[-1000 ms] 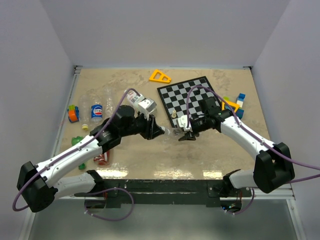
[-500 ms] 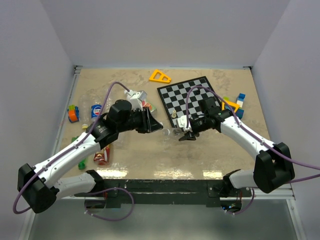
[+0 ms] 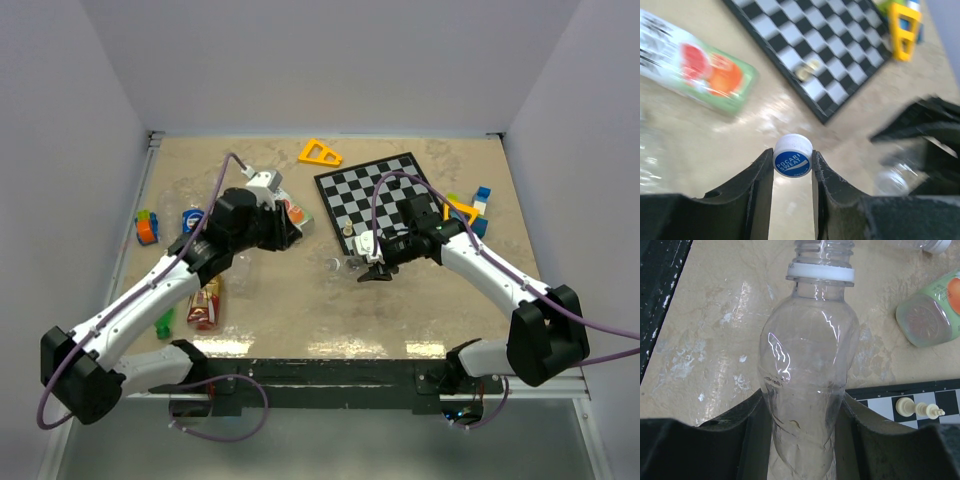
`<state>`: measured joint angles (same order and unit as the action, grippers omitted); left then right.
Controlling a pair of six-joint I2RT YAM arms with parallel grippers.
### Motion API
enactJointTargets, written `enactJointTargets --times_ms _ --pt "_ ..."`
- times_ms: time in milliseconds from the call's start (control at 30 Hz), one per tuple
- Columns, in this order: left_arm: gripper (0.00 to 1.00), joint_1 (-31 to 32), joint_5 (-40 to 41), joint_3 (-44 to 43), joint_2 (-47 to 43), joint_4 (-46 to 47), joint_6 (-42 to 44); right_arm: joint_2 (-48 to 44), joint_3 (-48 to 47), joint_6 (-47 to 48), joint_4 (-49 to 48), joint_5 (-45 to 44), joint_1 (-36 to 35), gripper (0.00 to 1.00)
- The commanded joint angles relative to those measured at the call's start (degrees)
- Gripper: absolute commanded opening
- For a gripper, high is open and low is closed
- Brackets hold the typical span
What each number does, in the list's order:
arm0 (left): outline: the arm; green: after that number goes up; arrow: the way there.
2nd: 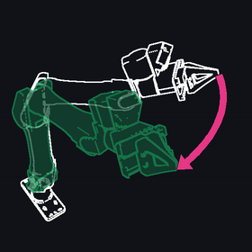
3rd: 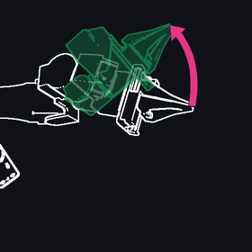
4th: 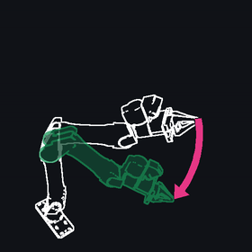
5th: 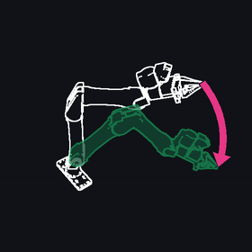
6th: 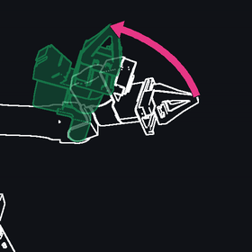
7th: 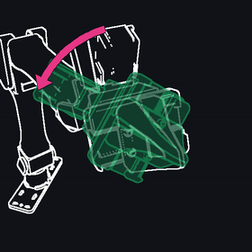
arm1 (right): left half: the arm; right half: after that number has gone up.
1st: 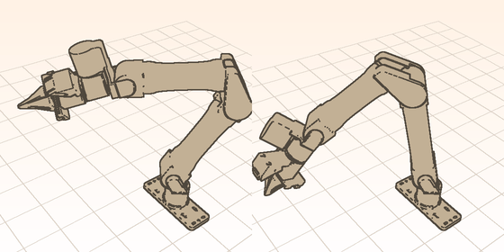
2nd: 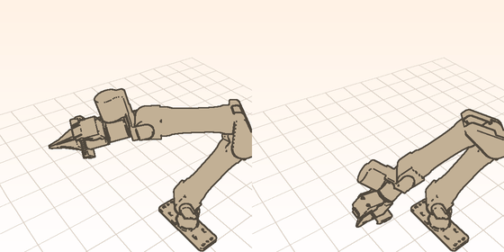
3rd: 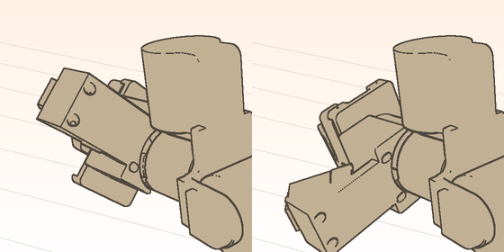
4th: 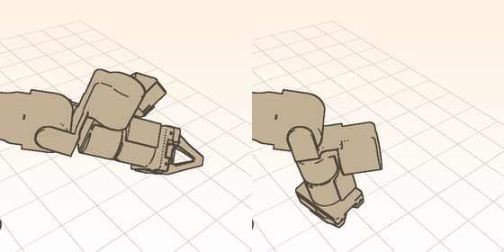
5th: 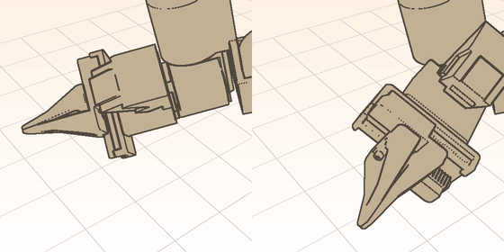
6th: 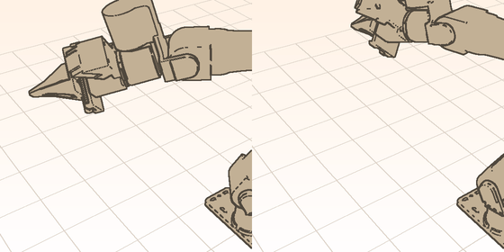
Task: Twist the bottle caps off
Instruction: Place the bottle cap at the center of the board.
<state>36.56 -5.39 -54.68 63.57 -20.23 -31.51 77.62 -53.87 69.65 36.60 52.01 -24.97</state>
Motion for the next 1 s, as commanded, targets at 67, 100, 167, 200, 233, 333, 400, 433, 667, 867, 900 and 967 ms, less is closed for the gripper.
enactJointTargets --times_ms 67,100,167,200,233,333,400,433,667,867,900,967 --pt "0.0 -13.6 3.1 -11.4 12.2 1.6 18.1 -1.4 -0.1 0.4 0.5 0.9 0.0 0.0" --pt "0.0 -15.3 3.1 -13.9 14.9 1.7 18.9 -1.6 -0.1 0.5 0.5 1.0 0.0 0.0" --pt "0.0 -17.5 3.8 -20.0 21.8 0.5 19.6 -1.6 -0.2 0.6 0.7 1.1 0.0 0.0" --pt "0.0 -18.3 4.8 -23.3 25.9 -0.8 19.8 -1.6 -0.3 0.7 0.8 1.1 0.0 0.0" --pt "0.0 -19.2 4.7 -26.9 29.7 -1.3 20.0 -1.7 -0.3 0.8 0.8 1.2 0.0 0.0" --pt "0.0 -21.8 7.9 -37.4 39.1 -2.7 20.1 -2.3 -0.3 0.8 0.9 1.2 0.0 0.0" --pt "0.0 -23.3 10.0 -45.3 45.1 -4.6 20.5 -2.7 -0.2 0.8 0.8 1.2 0.0 0.0" --pt "0.0 -23.9 10.2 -49.3 49.3 -5.9 20.6 -2.7 -0.2 0.8 0.8 1.2 0.0 0.0" --pt "0.0 -25.5 12.4 -66.1 65.5 -11.7 21.7 -3.0 -0.3 0.8 0.9 1.1 0.0 0.0" --pt "0.0 -25.8 13.1 -68.9 71.5 -10.4 21.7 -2.8 -0.2 0.8 0.7 0.7 0.1 0.0" --pt "0.0 -25.8 13.0 -69.2 72.5 -10.0 21.7 -2.7 -0.2 0.7 0.8 0.6 0.0 0.0" --pt "0.01 -25.8 12.9 -70.1 74.1 -9.8 21.6 -2.4 -0.2 0.6 0.6 0.5 0.0 0.0"
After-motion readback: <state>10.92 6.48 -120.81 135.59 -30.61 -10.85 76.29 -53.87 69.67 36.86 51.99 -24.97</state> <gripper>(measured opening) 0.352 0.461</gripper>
